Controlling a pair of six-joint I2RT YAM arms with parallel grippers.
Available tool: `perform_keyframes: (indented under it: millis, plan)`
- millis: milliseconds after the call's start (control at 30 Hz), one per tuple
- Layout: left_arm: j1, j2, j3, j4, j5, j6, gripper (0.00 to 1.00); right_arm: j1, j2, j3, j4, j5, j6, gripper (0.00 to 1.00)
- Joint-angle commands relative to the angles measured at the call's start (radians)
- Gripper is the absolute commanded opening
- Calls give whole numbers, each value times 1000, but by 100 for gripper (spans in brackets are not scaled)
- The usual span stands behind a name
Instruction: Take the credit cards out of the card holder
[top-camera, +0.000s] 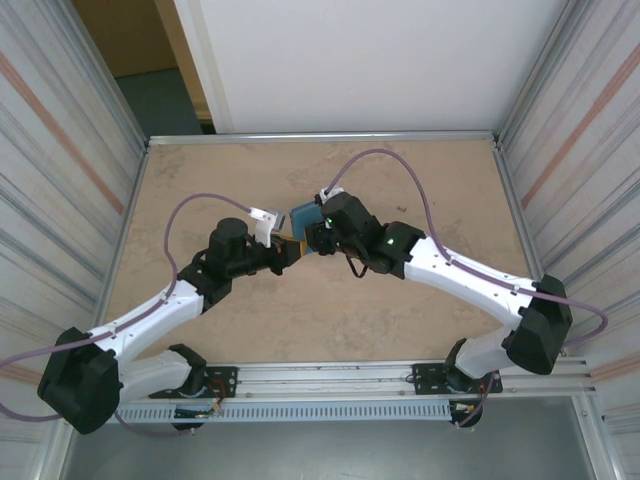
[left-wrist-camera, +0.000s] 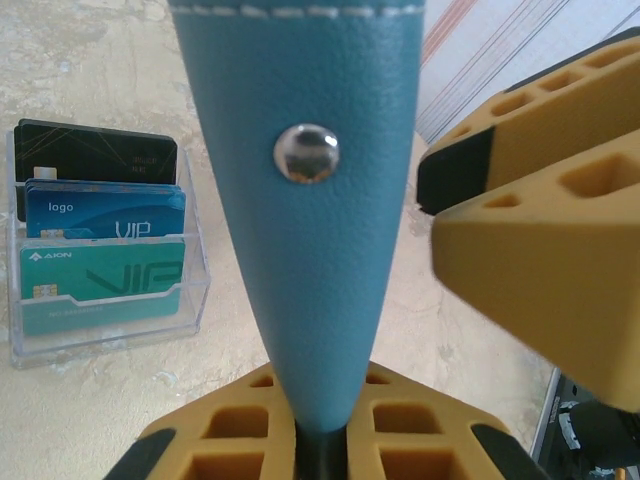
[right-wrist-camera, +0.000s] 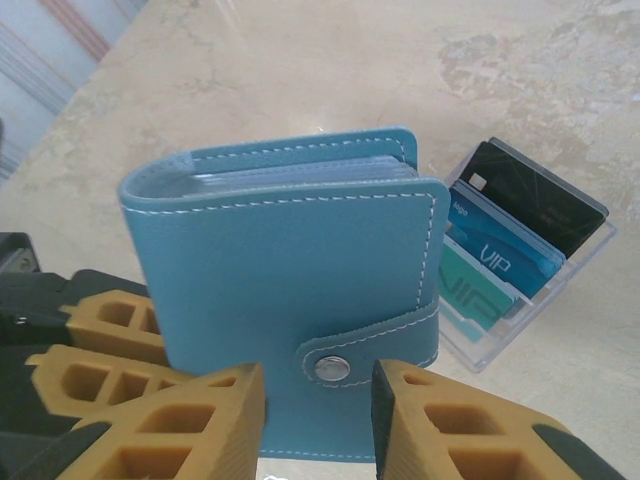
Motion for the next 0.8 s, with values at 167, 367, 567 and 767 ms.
perform_keyframes:
  millis: [167, 367, 567, 767]
  plan:
    - [-7, -8, 26, 54, 46, -5, 0, 8, 48, 54, -18, 29, -20, 37]
    - [-7, -13, 28, 81, 88, -2, 0, -1, 69, 59, -32, 37, -10, 42]
    - [-7, -37, 20, 96, 90, -3, 0, -36, 67, 46, -41, -7, 12, 36]
    - [-8, -44, 20, 90, 75, -5, 0, -64, 47, 20, -39, -38, 27, 28]
